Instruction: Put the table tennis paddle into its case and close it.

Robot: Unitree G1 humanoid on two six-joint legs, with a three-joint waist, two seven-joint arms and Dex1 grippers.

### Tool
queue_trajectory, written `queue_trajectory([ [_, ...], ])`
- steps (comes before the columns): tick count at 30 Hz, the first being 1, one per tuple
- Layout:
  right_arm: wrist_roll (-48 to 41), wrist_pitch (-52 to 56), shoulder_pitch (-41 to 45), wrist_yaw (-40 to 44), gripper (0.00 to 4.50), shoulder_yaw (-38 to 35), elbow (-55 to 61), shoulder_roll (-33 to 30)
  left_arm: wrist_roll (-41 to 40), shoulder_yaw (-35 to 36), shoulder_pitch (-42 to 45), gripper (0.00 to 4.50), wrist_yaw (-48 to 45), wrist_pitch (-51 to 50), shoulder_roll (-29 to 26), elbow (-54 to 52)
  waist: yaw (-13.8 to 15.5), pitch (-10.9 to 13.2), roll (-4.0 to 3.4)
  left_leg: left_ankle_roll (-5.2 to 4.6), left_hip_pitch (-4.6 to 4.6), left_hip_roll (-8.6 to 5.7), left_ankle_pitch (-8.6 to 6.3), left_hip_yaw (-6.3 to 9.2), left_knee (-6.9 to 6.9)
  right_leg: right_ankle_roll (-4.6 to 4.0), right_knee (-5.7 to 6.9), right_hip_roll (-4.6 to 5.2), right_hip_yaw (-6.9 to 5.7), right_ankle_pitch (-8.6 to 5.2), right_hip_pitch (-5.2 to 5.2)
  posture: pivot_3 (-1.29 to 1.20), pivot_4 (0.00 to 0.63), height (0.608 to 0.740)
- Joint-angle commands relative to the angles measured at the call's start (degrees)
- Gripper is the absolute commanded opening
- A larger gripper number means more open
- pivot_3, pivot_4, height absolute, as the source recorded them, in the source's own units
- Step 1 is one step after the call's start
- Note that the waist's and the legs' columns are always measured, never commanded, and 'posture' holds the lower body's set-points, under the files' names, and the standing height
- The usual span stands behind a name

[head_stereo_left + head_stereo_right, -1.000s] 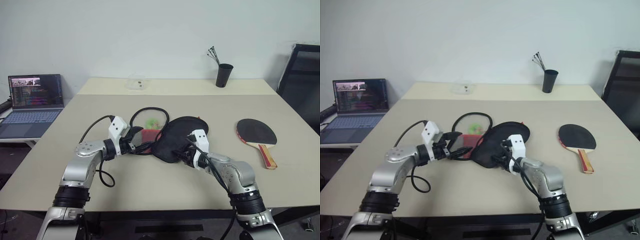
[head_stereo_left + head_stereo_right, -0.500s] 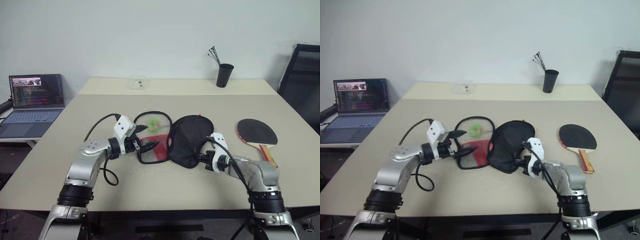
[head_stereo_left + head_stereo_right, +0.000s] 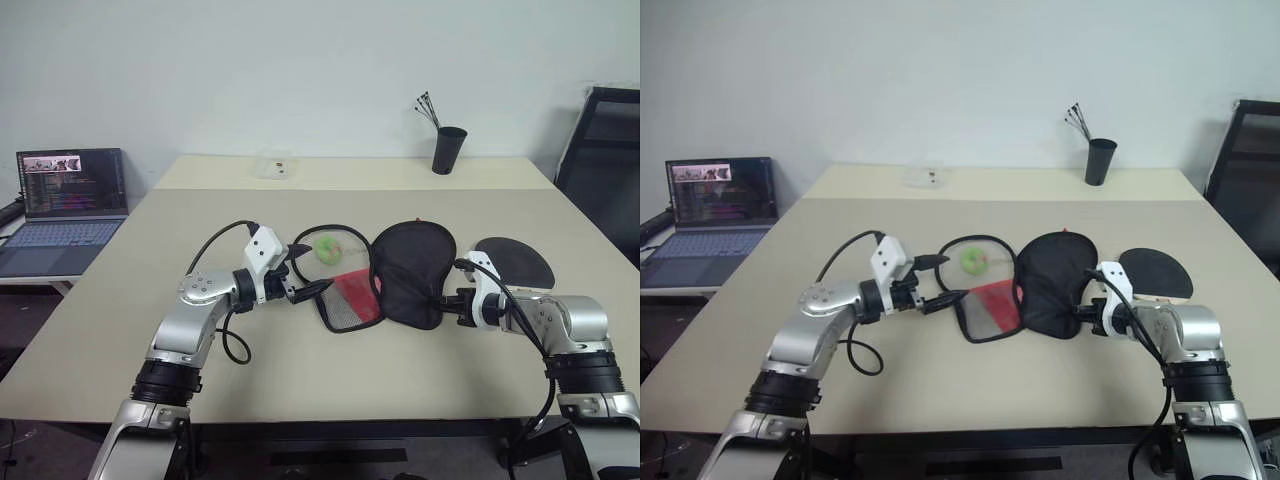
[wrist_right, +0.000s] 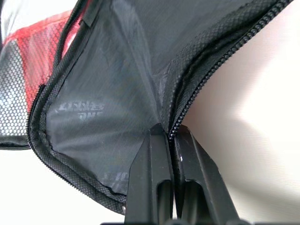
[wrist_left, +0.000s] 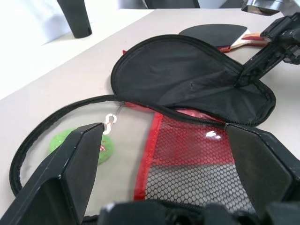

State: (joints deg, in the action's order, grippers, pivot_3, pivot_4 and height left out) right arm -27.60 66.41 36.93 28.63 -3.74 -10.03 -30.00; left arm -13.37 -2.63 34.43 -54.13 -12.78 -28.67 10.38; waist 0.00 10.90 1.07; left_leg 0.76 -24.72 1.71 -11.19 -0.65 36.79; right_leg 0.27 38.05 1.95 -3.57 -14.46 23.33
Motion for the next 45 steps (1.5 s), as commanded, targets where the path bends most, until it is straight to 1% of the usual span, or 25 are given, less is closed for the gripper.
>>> queue_trajectory([
  [1, 2.12, -3.59, 2.09, 1.57, 0.02, 1.00, -1.76, -1.33, 0.36, -0.49, 1.50, 4.50, 0.01, 1.61, 0.56, 0.13, 0.00, 0.00, 0.00, 0.00, 0.00, 0.00, 0.00, 0.00, 0.00, 0.00, 0.00, 0.00, 0.00, 0.00, 0.00, 0.00, 0.150, 0.740],
  [3, 3.28, -4.85, 2.68, 1.52, 0.02, 1.12, -3.15, -1.50, 0.45, -0.63, 1.60, 4.50, -0.07, 1.92, 0.70, 0.43, -0.01, 0.00, 0.00, 0.00, 0.00, 0.00, 0.00, 0.00, 0.01, 0.00, 0.00, 0.00, 0.00, 0.00, 0.00, 0.00, 0.150, 0.740],
  [6, 4.47, -6.26, 3.13, 1.81, 0.63, 1.26, -4.17, -1.94, 0.56, -0.82, 1.73, 4.50, -0.19, 2.25, 1.02, 0.90, -0.01, 0.00, 0.00, 0.00, 0.00, 0.01, 0.00, 0.00, 0.01, 0.00, 0.00, 0.00, 0.00, 0.00, 0.00, 0.00, 0.150, 0.740],
  [10, 7.65, -10.16, 2.48, 3.05, 1.90, 3.23, -3.63, -4.01, 0.29, -1.17, 1.78, 4.50, -0.31, 2.49, 1.80, 1.61, 0.02, 0.00, 0.00, 0.00, -0.01, 0.01, 0.00, 0.00, 0.00, 0.00, -0.02, 0.01, 0.00, 0.00, 0.00, 0.00, 0.150, 0.740],
  [12, 9.22, -12.16, 2.19, 3.29, 2.63, 3.72, -3.10, -5.24, 0.45, -1.57, 1.74, 4.50, -0.67, 2.84, 2.16, 1.95, 0.02, 0.00, 0.00, 0.00, -0.02, 0.00, 0.00, 0.00, 0.00, 0.00, -0.02, 0.01, 0.00, 0.00, 0.01, 0.00, 0.150, 0.740],
  [16, 9.56, -13.13, 1.63, 3.96, 4.00, 2.27, -0.76, -7.03, 0.57, -2.63, 2.08, 4.50, -2.07, 3.24, 2.72, 2.61, 0.03, 0.00, 0.00, 0.00, -0.02, 0.00, 0.00, -0.01, 0.00, 0.00, -0.02, 0.00, 0.00, 0.00, 0.02, 0.00, 0.150, 0.740],
  [17, 8.72, -12.96, 1.27, 4.20, 4.26, 0.95, 0.45, -7.23, 0.63, -2.98, 2.27, 4.50, -2.47, 3.35, 2.92, 2.80, 0.03, 0.00, 0.00, 0.00, -0.02, -0.01, 0.00, -0.01, 0.00, 0.00, -0.02, 0.00, -0.01, 0.00, 0.02, 0.00, 0.150, 0.740],
  [21, 6.00, -11.69, -1.53, 2.55, 4.26, -6.27, 5.97, -7.57, 1.49, -4.54, 4.08, 4.50, -2.60, 4.39, 4.81, 4.72, 0.23, 0.00, 0.00, 0.00, -0.04, 0.00, 0.00, 0.00, 0.00, 0.00, -0.02, -0.01, -0.01, 0.00, 0.02, 0.00, 0.150, 0.740],
  [26, 6.15, -11.29, -5.93, -1.81, 4.26, -12.37, 9.78, -7.11, 2.00, -5.58, 4.84, 4.50, -3.24, 5.32, 6.58, 5.93, 0.41, 0.00, 0.00, 0.00, -0.05, -0.01, 0.00, -0.01, 0.01, 0.01, -0.06, 0.01, -0.01, 0.00, 0.01, 0.00, 0.150, 0.740],
  [29, 7.20, -11.12, -8.74, -5.78, 4.26, -16.29, 10.92, -7.20, 2.23, -5.98, 5.03, 4.50, -3.74, 5.96, 6.94, 6.69, 0.38, 0.00, 0.00, 0.00, -0.04, -0.02, 0.00, -0.01, 0.00, 0.01, -0.03, 0.00, -0.01, 0.00, 0.02, 0.00, 0.150, 0.740],
  [30, 7.55, -10.71, -9.85, -7.48, 4.39, -17.93, 11.34, -7.09, 2.25, -6.13, 5.15, 4.50, -3.96, 6.27, 7.06, 7.02, 0.39, 0.00, 0.00, 0.00, -0.04, -0.03, 0.00, -0.02, 0.00, 0.01, -0.02, -0.01, -0.01, 0.00, 0.02, 0.00, 0.150, 0.740],
  [31, 7.65, -10.29, -10.87, -8.45, 4.39, -18.85, 11.94, -7.06, 2.25, -6.20, 5.29, 4.50, -4.19, 6.53, 7.21, 7.38, 0.41, 0.00, 0.00, 0.00, -0.04, -0.03, 0.00, -0.01, 0.01, 0.01, -0.02, -0.01, -0.01, 0.00, 0.02, 0.00, 0.150, 0.740],
  [37, 7.82, -8.74, -13.12, -11.68, 4.39, -19.41, 14.07, -5.69, 2.08, -6.28, 6.21, 4.50, -5.75, 7.61, 8.02, 8.82, 0.03, 0.00, -0.01, 0.00, -0.02, -0.04, 0.00, -0.04, 0.02, 0.01, 0.02, -0.03, 0.00, 0.00, 0.02, 0.00, 0.150, 0.740],
  [42, 8.16, -9.49, -12.18, -12.20, 4.39, -17.87, 11.28, -4.37, 1.87, -6.03, 6.84, 4.50, -6.99, 7.89, 8.29, 8.92, 0.03, 0.00, 0.00, 0.00, -0.02, -0.04, 0.00, -0.03, 0.01, 0.01, -0.01, -0.09, 0.01, 0.00, 0.02, 0.00, 0.150, 0.740],
  [45, 8.79, -10.30, -10.75, -12.21, 4.39, -17.57, 7.10, -4.34, 0.94, -5.75, 6.94, 4.50, -8.19, 6.96, 8.26, 8.15, 0.05, 0.00, 0.00, 0.00, -0.02, -0.06, 0.00, -0.03, 0.01, 0.01, -0.02, -0.10, 0.01, 0.00, 0.02, 0.00, 0.150, 0.740],
])
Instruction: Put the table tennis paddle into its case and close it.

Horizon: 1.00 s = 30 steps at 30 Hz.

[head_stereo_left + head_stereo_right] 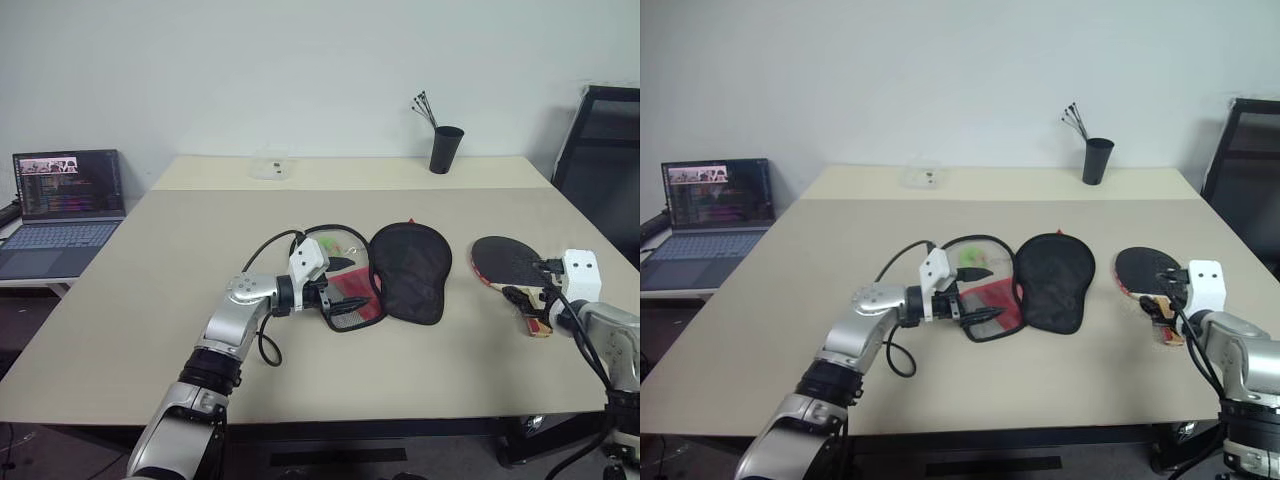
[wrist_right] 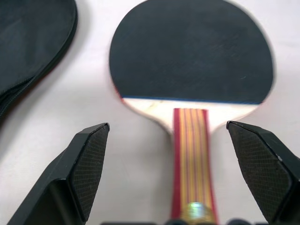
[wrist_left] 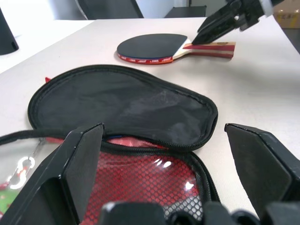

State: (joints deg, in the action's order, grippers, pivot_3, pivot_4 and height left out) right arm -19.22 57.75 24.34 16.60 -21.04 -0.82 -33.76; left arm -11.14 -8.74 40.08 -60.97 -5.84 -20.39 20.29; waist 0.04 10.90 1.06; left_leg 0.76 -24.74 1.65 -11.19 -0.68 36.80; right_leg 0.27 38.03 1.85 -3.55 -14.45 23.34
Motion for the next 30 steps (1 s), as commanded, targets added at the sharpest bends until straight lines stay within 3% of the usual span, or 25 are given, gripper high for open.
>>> queue_trajectory([
  [1, 0.67, -2.14, 2.19, 0.11, 4.39, 0.04, -3.57, -0.80, -1.72, 0.47, 1.25, 4.50, -1.84, -0.30, -0.07, -2.05, 0.00, 0.00, 0.00, 0.00, 0.00, 0.01, 0.00, 0.00, 0.00, 0.00, 0.00, 0.00, 0.00, 0.00, 0.00, 0.00, 0.150, 0.740],
  [13, 4.54, -10.63, 5.81, 4.19, 4.39, 5.55, -16.41, -2.85, -4.95, 1.82, 0.19, 4.50, -3.97, -3.52, -1.61, -5.75, -0.08, 0.00, 0.00, 0.00, 0.01, -0.01, 0.00, 0.00, 0.02, 0.00, 0.02, -0.10, 0.03, 0.00, 0.00, 0.00, 0.150, 0.740],
  [16, 5.28, -11.76, 6.71, 4.34, 3.79, 6.31, -18.43, -2.51, -5.08, 1.93, -0.12, 4.50, -3.60, -3.90, -1.81, -6.50, -0.12, 0.00, 0.00, 0.00, 0.01, 0.00, 0.00, -0.01, 0.01, -0.01, 0.00, -0.15, 0.04, 0.00, 0.00, 0.00, 0.150, 0.740],
  [24, 5.91, -11.70, 7.58, 2.41, 1.12, 5.94, -19.46, -1.79, -5.31, 2.53, -1.10, 4.50, -2.18, -4.78, -2.77, -8.03, -0.14, 0.00, 0.00, 0.00, 0.05, 0.04, 0.00, -0.01, 0.03, -0.06, 0.03, -0.22, 0.08, 0.04, 0.00, 0.00, 0.150, 0.740],
  [30, 2.72, -5.89, 8.17, 0.25, 1.10, 3.13, -8.72, -1.51, -6.13, 3.92, -4.76, 4.50, -0.82, -7.09, -4.66, -12.63, -0.14, 0.03, -0.05, 0.00, 0.04, 0.05, 0.00, -0.05, 0.02, -0.08, 0.02, -0.21, 0.16, 0.05, 0.02, 0.00, 0.150, 0.740],
])
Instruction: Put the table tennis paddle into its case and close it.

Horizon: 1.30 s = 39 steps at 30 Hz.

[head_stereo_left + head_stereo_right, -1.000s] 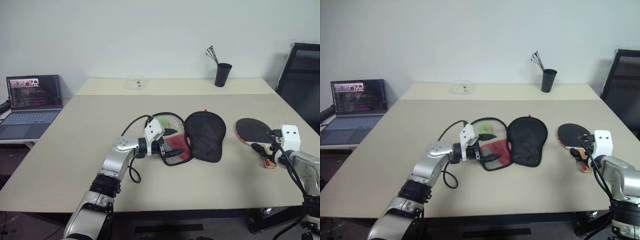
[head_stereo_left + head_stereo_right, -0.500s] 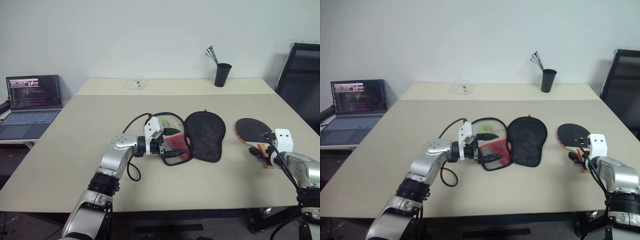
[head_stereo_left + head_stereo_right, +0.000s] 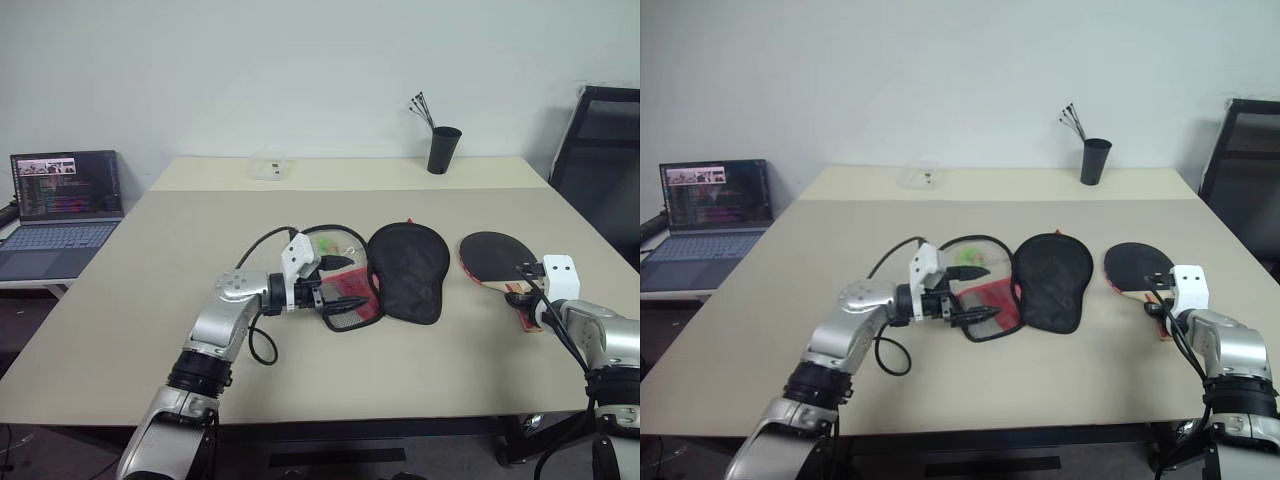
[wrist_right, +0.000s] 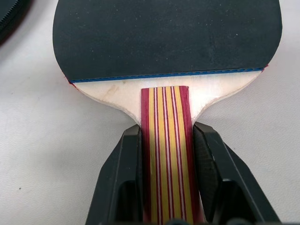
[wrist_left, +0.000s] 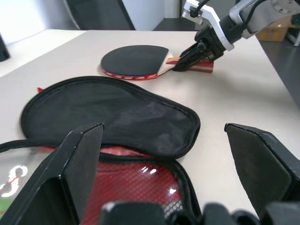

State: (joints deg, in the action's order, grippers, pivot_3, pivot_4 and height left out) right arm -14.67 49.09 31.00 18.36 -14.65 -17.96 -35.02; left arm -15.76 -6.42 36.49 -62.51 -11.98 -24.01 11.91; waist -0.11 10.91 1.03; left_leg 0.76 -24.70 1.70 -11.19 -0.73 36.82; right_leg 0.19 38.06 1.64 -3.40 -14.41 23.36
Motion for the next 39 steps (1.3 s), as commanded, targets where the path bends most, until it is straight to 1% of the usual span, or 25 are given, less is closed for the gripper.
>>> queue_trajectory([
  [1, -2.49, 4.30, 1.90, -2.14, 1.10, -3.79, 10.74, 0.10, -1.73, 1.76, -1.82, 4.50, 0.99, -1.54, -1.33, -5.23, 0.01, 0.03, -0.04, 0.00, -0.01, 0.01, 0.00, -0.01, -0.03, 0.00, 0.00, 0.00, 0.02, 0.00, 0.05, 0.00, 0.150, 0.740],
  [4, -4.52, 9.01, 4.52, -5.35, 1.10, -5.94, 17.12, 2.48, -2.28, 2.03, -3.48, 4.50, 1.77, -3.15, -1.97, -7.96, -0.04, 0.03, -0.06, 0.00, -0.03, 0.02, 0.00, -0.01, -0.12, 0.00, 0.02, -0.02, 0.14, 0.00, 0.16, 0.00, 0.150, 0.740],
  [6, -5.88, 12.28, 6.74, -8.43, 1.10, -7.17, 21.08, 5.98, -2.59, 2.08, -4.15, 4.50, 2.32, -4.11, -2.12, -9.34, -0.05, 0.04, -0.06, 0.00, -0.02, 0.03, 0.00, 0.00, -0.12, 0.00, 0.05, -0.03, 0.20, 0.00, 0.20, 0.00, 0.150, 0.740],
  [9, -6.85, 16.23, 8.16, -12.33, 1.10, -6.63, 26.34, 12.68, -2.79, 1.95, -4.36, 4.50, 2.93, -5.00, -2.12, -10.31, -0.05, 0.03, -0.07, 0.00, -0.01, 0.09, 0.00, 0.02, -0.12, 0.00, 0.07, -0.09, 0.20, 0.00, 0.20, 0.00, 0.150, 0.740],
  [11, -6.70, 17.82, 8.51, -15.65, 1.10, -5.47, 28.82, 18.76, -2.76, 1.82, -4.18, 4.50, 3.09, -5.12, -2.04, -10.21, -0.02, 0.02, -0.07, 0.00, -0.01, 0.11, 0.00, 0.03, -0.13, 0.00, 0.06, -0.13, 0.18, 0.00, 0.20, 0.00, 0.150, 0.740],
  [13, -6.35, 18.69, 8.29, -18.60, 1.10, -4.34, 30.28, 24.65, -2.67, 1.61, -4.11, 4.50, 3.12, -4.81, -2.01, -9.84, -0.02, 0.03, -0.07, 0.00, -0.01, 0.13, 0.00, 0.03, -0.14, -0.01, 0.06, -0.15, 0.20, 0.00, 0.21, 0.00, 0.150, 0.740],
  [15, -5.79, 18.97, 8.33, -20.76, 1.10, -3.65, 30.50, 28.88, -2.45, 1.41, -4.05, 4.50, 2.97, -4.19, -2.01, -9.15, -0.01, 0.03, -0.08, 0.00, -0.03, 0.12, 0.00, 0.02, -0.16, -0.01, 0.07, -0.13, 0.25, 0.01, 0.25, 0.00, 0.150, 0.740],
  [18, -4.67, 17.69, 8.41, -22.71, 1.10, -2.15, 29.16, 32.62, -2.14, 1.32, -4.37, 4.50, 2.58, -3.08, -2.12, -8.25, 0.17, 0.03, -0.09, 0.00, -0.05, 0.12, 0.00, 0.01, -0.17, -0.02, 0.07, -0.10, 0.35, 0.01, 0.31, 0.00, 0.150, 0.740],
  [22, -3.21, 14.69, 8.26, -23.16, 1.10, -0.23, 25.77, 34.20, -1.86, 1.32, -4.79, 4.50, 2.28, -1.65, -2.27, -7.13, 0.16, 0.03, -0.08, 0.00, -0.07, 0.10, 0.00, -0.04, -0.17, 0.01, 0.05, 0.02, 0.44, 0.03, 0.32, 0.00, 0.150, 0.740],
  [32, 0.70, 6.79, 8.57, -23.30, 1.10, 1.80, 15.87, 32.70, -1.62, 1.34, -5.97, 4.50, 2.34, -0.43, -2.78, -6.75, -0.05, 0.03, -0.08, 0.00, -0.06, 0.07, 0.00, -0.16, -0.21, 0.03, 0.08, -0.06, 0.55, 0.04, 0.43, 0.00, 0.150, 0.740],
  [39, 0.47, 5.91, 8.83, -23.52, 1.10, 1.82, 14.34, 33.41, -1.50, 1.32, -6.32, 4.50, 2.65, -0.41, -2.83, -7.01, -0.07, 0.03, -0.08, 0.00, -0.06, 0.10, 0.00, -0.28, -0.27, 0.02, 0.13, -0.14, 0.68, 0.05, 0.55, 0.00, 0.150, 0.740],
])
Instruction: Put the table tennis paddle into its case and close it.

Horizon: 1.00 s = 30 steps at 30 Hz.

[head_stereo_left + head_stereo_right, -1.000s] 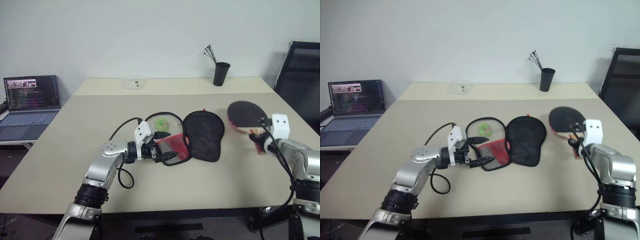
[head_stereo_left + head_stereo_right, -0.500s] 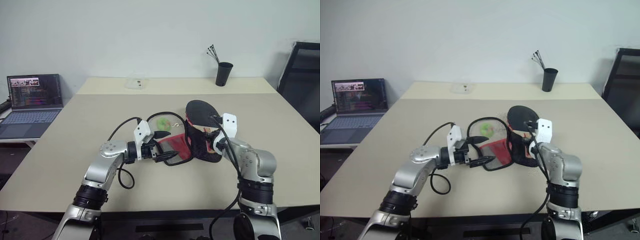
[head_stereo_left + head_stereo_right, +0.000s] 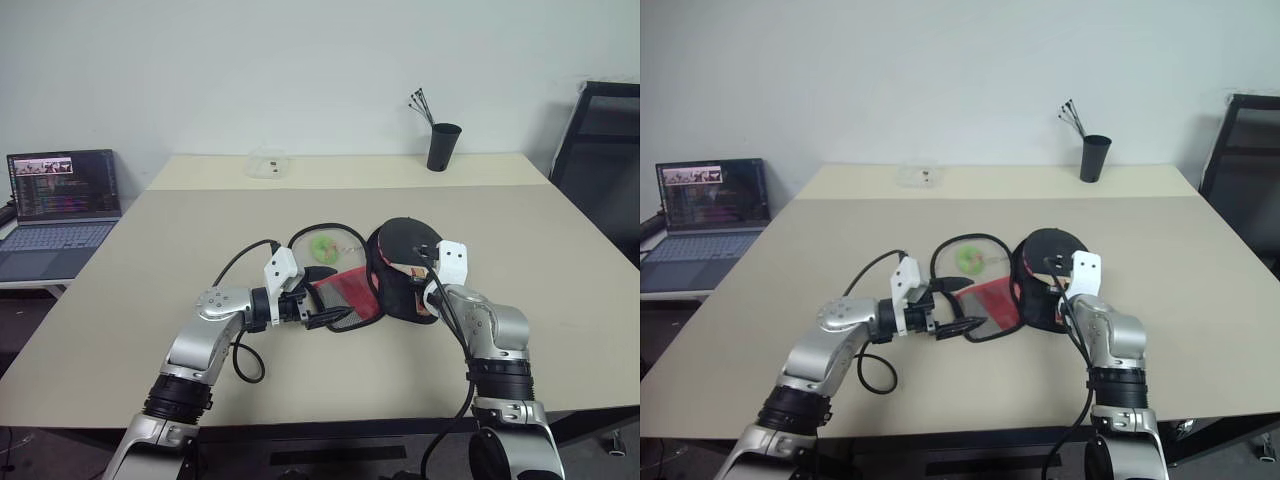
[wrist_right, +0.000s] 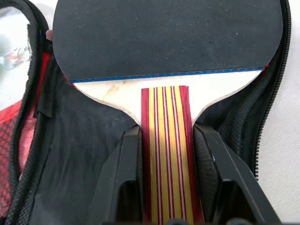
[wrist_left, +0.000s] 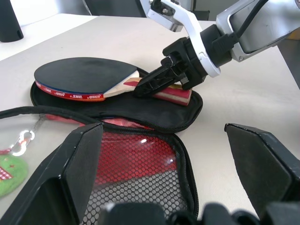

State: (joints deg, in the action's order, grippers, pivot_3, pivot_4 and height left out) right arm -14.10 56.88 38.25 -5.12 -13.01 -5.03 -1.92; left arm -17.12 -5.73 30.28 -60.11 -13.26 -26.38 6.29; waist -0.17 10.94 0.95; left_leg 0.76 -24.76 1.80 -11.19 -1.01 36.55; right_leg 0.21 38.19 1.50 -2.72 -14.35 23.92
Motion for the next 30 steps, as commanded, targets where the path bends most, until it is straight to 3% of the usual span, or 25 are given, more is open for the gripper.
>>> queue_trajectory([
  [1, -0.22, -1.91, 1.56, -0.15, 1.10, 0.04, 1.42, 0.47, -0.12, 0.63, -0.15, 4.50, 0.30, 0.85, -0.46, -1.44, 0.00, 0.00, 0.00, 0.00, 0.00, 0.00, 0.00, -0.04, -0.01, 0.00, 0.02, 0.00, 0.04, 0.00, 0.04, 0.00, 0.150, 0.740],
  [11, -0.03, -1.54, 0.56, -0.94, 4.38, 1.25, 4.58, 1.47, -0.13, 1.81, -0.97, 4.50, 1.44, 0.30, -2.09, -1.82, -0.09, 0.00, 0.01, 0.00, 0.03, 0.03, 0.00, -0.55, -0.04, 0.00, 0.26, -0.01, 0.39, -0.01, 0.25, 0.00, 0.150, 0.740],
  [19, -1.00, 1.57, -1.87, -1.29, 4.45, 1.92, 8.94, 3.46, -0.23, 3.01, -2.11, 4.50, 2.03, 0.65, -3.85, -1.58, -0.09, -0.01, 0.02, 0.00, 0.06, 0.08, 0.00, -0.58, -0.03, 0.01, 0.34, -0.01, 0.44, -0.01, 0.29, 0.00, 0.150, 0.740],
  [30, 0.65, -0.53, -4.34, 1.01, 4.45, 4.65, 7.25, 0.79, -0.26, 3.12, -2.14, 4.50, 2.38, 0.96, -4.03, -1.42, -0.12, -0.02, 0.04, 0.00, 0.08, 0.07, 0.00, -0.64, -0.03, 0.01, 0.35, -0.01, 0.47, -0.01, 0.29, 0.00, 0.150, 0.740],
])
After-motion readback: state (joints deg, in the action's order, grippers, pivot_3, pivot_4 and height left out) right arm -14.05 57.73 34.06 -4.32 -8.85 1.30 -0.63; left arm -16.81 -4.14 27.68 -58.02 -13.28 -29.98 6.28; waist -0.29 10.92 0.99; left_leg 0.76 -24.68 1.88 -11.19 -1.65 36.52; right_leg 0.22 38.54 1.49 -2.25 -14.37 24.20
